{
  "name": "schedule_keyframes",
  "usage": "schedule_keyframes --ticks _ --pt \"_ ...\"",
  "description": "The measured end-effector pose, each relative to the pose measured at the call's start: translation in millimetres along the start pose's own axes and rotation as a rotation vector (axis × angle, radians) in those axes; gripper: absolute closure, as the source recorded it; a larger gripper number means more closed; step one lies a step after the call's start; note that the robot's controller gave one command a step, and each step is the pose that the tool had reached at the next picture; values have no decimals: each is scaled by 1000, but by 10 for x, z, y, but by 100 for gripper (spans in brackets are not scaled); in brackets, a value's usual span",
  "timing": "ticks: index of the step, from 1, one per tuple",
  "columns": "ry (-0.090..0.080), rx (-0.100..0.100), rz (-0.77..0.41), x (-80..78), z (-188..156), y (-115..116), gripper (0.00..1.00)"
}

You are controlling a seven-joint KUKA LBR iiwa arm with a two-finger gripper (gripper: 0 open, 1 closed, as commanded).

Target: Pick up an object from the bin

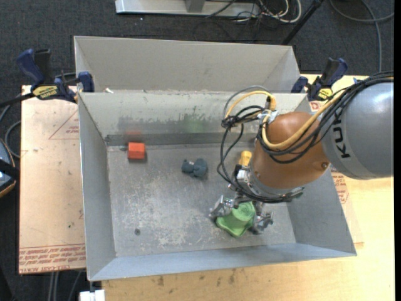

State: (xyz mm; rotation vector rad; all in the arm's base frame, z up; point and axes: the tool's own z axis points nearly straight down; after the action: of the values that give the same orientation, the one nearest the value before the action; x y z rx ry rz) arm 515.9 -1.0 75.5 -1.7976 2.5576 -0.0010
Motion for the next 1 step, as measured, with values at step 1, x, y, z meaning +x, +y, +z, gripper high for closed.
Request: schedule_keyframes --ticks 1 --pt "1 -1 0 4 -5 -3 100"
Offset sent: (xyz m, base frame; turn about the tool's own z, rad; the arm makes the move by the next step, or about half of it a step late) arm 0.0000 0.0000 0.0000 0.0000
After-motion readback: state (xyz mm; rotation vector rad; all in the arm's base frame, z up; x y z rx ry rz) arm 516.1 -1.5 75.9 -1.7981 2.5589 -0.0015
